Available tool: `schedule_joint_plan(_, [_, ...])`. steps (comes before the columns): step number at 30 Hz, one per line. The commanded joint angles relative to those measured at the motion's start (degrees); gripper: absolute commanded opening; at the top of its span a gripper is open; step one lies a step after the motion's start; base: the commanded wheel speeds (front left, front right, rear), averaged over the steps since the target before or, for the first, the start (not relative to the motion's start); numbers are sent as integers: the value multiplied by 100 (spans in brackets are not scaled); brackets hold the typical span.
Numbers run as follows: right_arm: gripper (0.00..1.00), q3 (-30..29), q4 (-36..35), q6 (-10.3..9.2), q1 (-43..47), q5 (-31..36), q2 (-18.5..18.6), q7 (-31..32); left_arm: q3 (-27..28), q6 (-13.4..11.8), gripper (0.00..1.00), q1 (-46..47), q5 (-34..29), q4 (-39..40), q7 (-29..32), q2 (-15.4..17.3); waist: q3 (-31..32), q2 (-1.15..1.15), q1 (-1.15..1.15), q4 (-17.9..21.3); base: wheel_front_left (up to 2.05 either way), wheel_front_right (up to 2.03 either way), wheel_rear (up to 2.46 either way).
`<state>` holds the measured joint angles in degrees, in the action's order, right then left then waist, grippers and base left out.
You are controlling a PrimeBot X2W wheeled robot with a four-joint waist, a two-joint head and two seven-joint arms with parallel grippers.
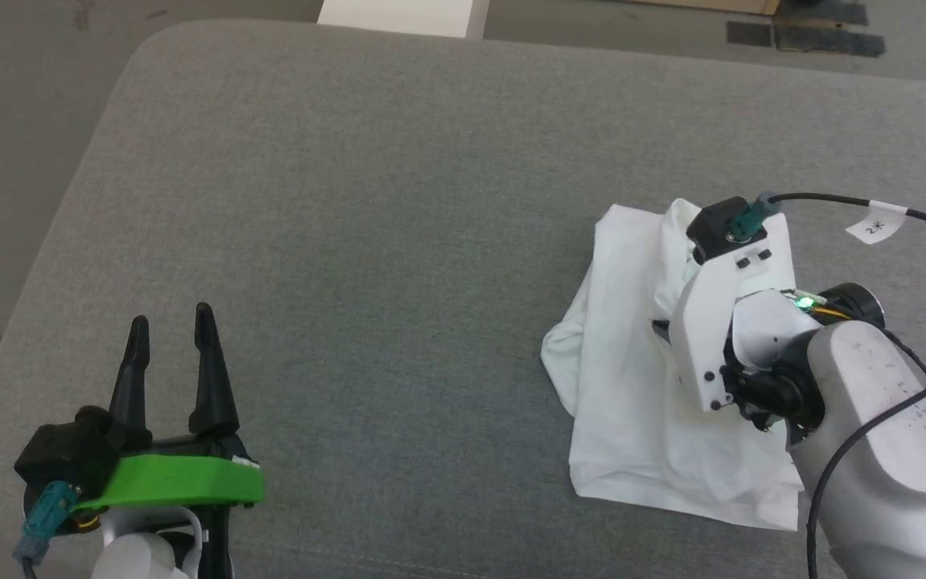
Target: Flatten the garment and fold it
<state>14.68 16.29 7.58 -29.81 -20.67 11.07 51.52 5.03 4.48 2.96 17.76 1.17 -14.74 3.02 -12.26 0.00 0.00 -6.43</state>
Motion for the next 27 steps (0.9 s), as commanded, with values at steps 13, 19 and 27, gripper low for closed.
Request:
schedule_joint_plan(13, [100,358,706,-9,-310,-16,-187,-789,-84,-37,100,117,95,-101,-26,-14,-68,0,0,-134,0,0,0])
schedule_joint_plan(19, [100,743,423,-9,-456,-370,-315,-1034,-72,5,100,95,26,-128,-26,-14,129,0,0,45,0,0,0])
schedule_joint_plan(27, [100,620,-195,-9,-328,-566,-171,-1447,4,-3,100,-71,-87,-78,-26,-14,408,0,0,425,0,0,0])
